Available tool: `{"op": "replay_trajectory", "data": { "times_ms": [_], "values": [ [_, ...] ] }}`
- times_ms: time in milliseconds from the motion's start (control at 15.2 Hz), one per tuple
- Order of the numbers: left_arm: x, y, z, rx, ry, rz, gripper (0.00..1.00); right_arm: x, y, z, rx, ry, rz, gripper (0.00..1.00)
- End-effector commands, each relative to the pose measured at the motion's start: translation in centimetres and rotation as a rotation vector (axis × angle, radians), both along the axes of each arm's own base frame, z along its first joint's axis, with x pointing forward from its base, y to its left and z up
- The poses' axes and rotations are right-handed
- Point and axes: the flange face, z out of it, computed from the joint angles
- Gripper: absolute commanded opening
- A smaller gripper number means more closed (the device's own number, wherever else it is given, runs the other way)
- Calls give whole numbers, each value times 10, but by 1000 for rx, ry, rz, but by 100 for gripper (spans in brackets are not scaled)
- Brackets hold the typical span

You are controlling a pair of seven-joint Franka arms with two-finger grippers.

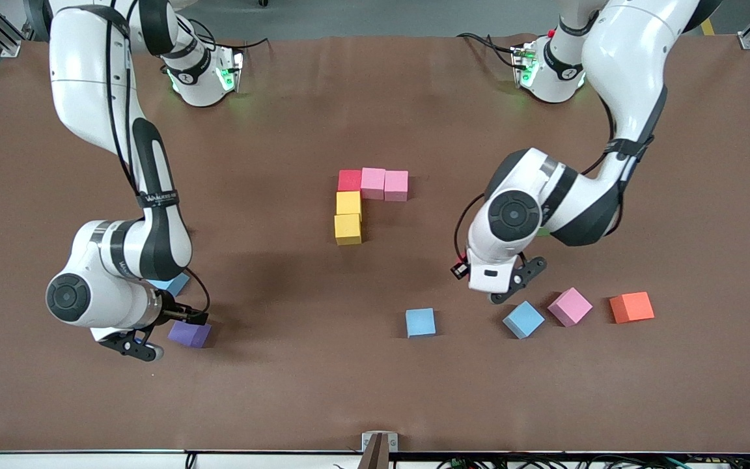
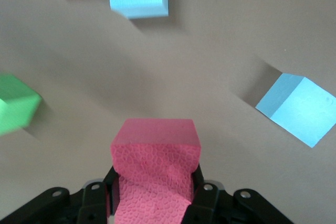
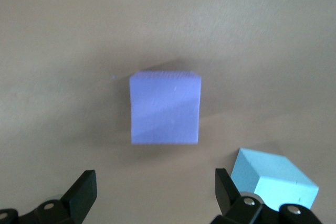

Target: Arrange 11 blocks into digit 3

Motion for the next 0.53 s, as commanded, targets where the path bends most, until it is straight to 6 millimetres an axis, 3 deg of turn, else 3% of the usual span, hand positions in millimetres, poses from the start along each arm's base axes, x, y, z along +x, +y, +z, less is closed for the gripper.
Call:
{"op": "replay_trajectory", "data": {
  "times_ms": [0, 198, 461],
  "values": [
    [-19, -18, -8, -16, -16, 148, 1, 16, -15, -10, 17, -14, -30, 99],
    [-45, -52, -22, -48, -35, 321, 1, 24, -23, -16, 47, -26, -42, 99],
    [-67, -85, -42, -45, -20, 472, 1, 34, -17, -36, 34, -49, -75, 98]
  ]
}}
